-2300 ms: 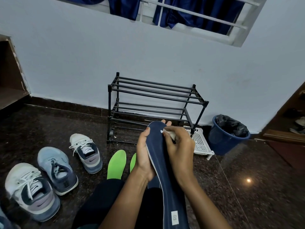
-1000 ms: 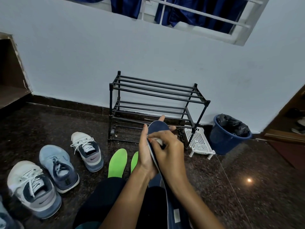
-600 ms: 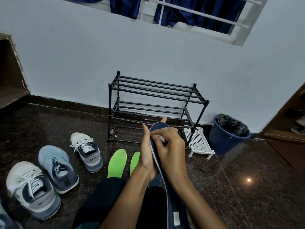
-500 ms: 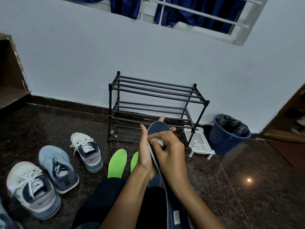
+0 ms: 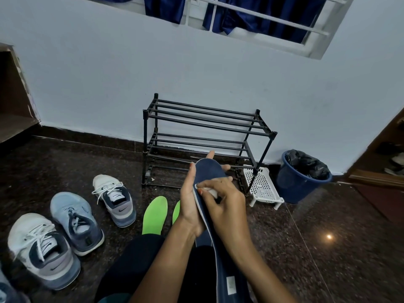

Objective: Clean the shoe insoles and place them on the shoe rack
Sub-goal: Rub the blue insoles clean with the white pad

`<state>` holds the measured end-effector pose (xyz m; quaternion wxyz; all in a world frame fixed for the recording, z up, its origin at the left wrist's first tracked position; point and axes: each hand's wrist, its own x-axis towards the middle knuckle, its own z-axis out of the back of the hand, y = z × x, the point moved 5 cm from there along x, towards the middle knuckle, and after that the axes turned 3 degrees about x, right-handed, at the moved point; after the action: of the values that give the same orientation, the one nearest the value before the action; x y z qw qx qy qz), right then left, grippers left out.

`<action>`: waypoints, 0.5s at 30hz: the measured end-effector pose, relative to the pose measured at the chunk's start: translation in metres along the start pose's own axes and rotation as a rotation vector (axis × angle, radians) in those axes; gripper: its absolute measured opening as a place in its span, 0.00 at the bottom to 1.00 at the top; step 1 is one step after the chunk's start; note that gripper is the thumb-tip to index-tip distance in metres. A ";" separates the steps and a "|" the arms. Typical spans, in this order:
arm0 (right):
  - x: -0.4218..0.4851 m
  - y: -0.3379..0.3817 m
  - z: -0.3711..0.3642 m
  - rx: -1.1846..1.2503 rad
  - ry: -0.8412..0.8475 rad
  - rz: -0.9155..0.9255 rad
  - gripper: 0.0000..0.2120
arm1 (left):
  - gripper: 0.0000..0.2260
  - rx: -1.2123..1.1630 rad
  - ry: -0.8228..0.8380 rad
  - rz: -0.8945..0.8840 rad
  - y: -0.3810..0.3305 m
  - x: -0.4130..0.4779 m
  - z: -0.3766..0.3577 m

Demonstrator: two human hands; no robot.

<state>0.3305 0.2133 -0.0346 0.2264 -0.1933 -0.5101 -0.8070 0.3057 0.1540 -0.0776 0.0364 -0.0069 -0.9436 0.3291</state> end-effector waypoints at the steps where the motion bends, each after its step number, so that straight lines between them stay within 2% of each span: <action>1: -0.002 0.000 0.000 0.004 0.001 0.004 0.08 | 0.23 -0.007 -0.014 -0.008 0.000 0.001 0.002; 7: 0.007 -0.004 0.004 -0.038 -0.037 -0.013 0.07 | 0.27 -0.002 -0.020 -0.001 0.003 0.002 0.000; 15: -0.004 -0.003 -0.001 -0.002 -0.019 -0.041 0.08 | 0.26 -0.046 -0.035 -0.027 0.001 0.001 0.002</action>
<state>0.3322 0.2146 -0.0391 0.2049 -0.1908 -0.5153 -0.8100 0.3043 0.1540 -0.0798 0.0244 0.0109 -0.9514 0.3068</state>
